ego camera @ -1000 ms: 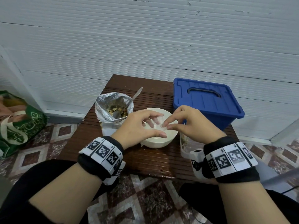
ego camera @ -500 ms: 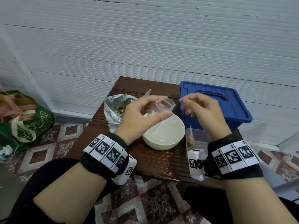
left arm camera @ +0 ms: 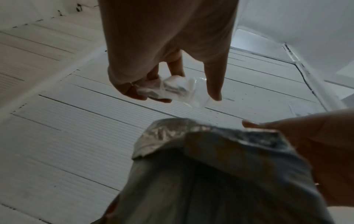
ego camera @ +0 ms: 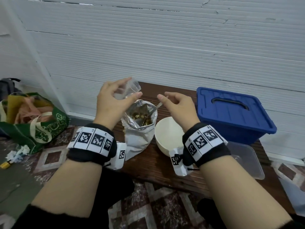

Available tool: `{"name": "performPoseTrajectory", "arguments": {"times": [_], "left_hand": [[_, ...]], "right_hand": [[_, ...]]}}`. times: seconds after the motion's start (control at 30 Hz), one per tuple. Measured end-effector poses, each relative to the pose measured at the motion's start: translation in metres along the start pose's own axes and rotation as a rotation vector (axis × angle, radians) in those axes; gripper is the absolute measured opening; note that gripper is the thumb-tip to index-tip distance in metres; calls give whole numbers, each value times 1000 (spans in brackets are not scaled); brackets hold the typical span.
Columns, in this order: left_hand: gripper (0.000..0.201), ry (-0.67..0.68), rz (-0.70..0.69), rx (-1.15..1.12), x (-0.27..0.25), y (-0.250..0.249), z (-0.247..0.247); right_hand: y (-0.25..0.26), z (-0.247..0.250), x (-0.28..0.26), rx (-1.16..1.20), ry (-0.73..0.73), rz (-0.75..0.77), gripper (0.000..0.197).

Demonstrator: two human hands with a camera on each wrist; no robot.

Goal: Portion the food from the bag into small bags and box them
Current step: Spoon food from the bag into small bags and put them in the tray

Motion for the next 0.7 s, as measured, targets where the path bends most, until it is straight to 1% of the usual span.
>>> {"name": "performPoseTrajectory", "arguments": {"times": [0.07, 0.1, 0.2, 0.3, 0.37, 0.47, 0.53, 0.6, 0.7], "left_hand": [[56, 13, -1, 19, 1, 4, 0], [57, 21, -4, 26, 1, 5, -1], [56, 26, -3, 16, 0, 8, -2], [51, 31, 22, -29, -1, 9, -2], [47, 70, 55, -57, -1, 10, -4], [44, 144, 92, -87, -1, 12, -7], [41, 194, 112, -84, -3, 14, -8], [41, 215, 129, -67, -3, 16, -9], [43, 224, 140, -63, -3, 17, -8]], "right_hand": [[5, -6, -1, -51, -32, 61, 23], [7, -8, -2, -93, -48, 97, 20], [9, -13, -7, -187, -83, 196, 23], [17, -10, -13, -220, -168, 375, 24], [21, -9, -17, -281, -216, 512, 27], [19, -17, -19, -450, -218, 633, 30], [13, -23, -19, -481, -184, 618, 29], [8, -25, -17, -392, -155, 539, 27], [4, -24, -14, -259, -144, 377, 26]]}}
Point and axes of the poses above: each hand's wrist, its own x-axis towards the middle knuckle, its own z-axis out of the back of the hand, y = z × x, the point moved 3 cm from there along x, towards the middle knuckle, and after that the axes turned 13 degrees about -z, right-handed, at the moved point
